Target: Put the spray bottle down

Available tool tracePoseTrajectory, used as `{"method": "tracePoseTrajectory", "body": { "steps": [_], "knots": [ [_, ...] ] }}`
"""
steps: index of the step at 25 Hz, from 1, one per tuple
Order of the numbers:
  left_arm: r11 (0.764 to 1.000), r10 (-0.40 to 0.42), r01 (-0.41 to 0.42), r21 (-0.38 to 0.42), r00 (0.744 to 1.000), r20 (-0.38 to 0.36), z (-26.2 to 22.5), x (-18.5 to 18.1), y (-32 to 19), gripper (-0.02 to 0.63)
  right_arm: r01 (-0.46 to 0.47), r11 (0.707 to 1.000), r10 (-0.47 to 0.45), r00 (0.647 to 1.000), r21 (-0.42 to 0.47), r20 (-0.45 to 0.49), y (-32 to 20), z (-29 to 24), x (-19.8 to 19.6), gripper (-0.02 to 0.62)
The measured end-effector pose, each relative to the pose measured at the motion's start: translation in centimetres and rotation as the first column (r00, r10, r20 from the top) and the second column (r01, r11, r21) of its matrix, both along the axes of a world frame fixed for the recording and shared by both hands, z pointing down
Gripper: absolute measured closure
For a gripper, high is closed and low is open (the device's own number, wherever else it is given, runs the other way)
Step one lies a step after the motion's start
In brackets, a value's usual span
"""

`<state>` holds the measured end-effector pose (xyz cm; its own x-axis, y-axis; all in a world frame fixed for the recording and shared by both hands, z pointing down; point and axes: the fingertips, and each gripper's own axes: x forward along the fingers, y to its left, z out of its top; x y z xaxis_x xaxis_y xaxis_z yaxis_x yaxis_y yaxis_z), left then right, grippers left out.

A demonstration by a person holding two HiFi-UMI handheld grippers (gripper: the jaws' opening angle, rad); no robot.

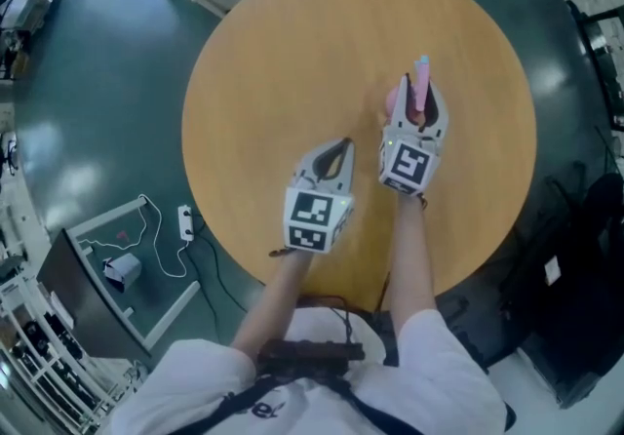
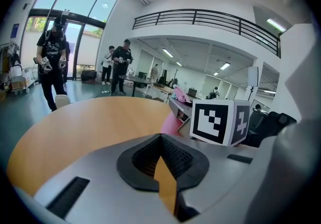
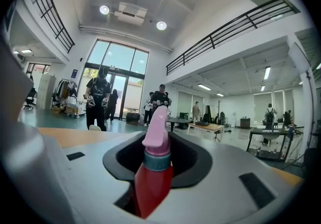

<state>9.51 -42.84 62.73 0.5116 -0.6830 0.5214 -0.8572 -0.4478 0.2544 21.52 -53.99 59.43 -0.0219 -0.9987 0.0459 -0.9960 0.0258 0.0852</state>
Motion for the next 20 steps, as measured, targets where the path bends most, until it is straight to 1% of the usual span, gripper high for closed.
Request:
{"method": "tracePoseTrajectory", "body": {
  "steps": [3, 7, 11, 13, 15, 16, 18, 19, 20],
  "knots": [
    [1.000, -0.007, 0.007, -0.013, 1.000, 0.007, 0.7, -0.4, 0.1, 0.592, 0.004, 0.998, -0.003, 1.000, 0.059, -0.017, 0.2, 0.2, -0.4, 0.451],
    [1.000, -0.006, 0.006, -0.022, 1.000, 0.010, 1.0, -0.5, 0.4, 0.592, -0.004, 0.996, 0.004, 1.000, 0.087, -0.007, 0.7, 0.0, -0.5, 0.449],
    [1.000, -0.001, 0.001, -0.028, 1.000, 0.007, 1.2, 0.1, 0.1, 0.592, -0.017, 0.995, 0.017, 1.000, 0.095, -0.002, 0.6, 0.3, 0.0, 0.443],
    [1.000, 0.004, -0.004, -0.028, 1.000, 0.004, 1.0, 0.1, 0.4, 0.592, -0.005, 0.996, 0.006, 1.000, 0.094, -0.012, 0.8, 0.2, -0.4, 0.442],
    [1.000, 0.009, -0.009, -0.024, 1.000, -0.001, 0.7, 0.2, 0.7, 0.592, 0.021, 0.997, -0.019, 0.999, 0.071, -0.028, 0.9, 0.4, -0.9, 0.442],
    [1.000, 0.010, -0.010, -0.021, 1.000, -0.003, 0.5, 0.3, 0.8, 0.592, 0.039, 0.998, -0.038, 0.999, 0.046, -0.030, 0.7, 0.6, -1.1, 0.431],
    [1.000, 0.011, -0.011, -0.016, 1.000, -0.004, 0.4, 0.3, 0.8, 0.592, 0.077, 0.997, -0.077, 0.997, -0.006, -0.023, 0.4, 1.3, -1.6, 0.327],
    [1.000, 0.010, -0.010, -0.014, 1.000, -0.004, 0.4, 0.2, 0.7, 0.592, 0.091, 0.996, -0.091, 0.996, -0.022, -0.022, 0.2, 1.5, -1.8, 0.296],
    [1.000, 0.009, -0.009, -0.010, 1.000, -0.005, 0.3, 0.2, 0.6, 0.592, 0.100, 0.995, -0.100, 0.995, -0.031, -0.024, 0.3, 1.6, -2.0, 0.287]
  ]
}}
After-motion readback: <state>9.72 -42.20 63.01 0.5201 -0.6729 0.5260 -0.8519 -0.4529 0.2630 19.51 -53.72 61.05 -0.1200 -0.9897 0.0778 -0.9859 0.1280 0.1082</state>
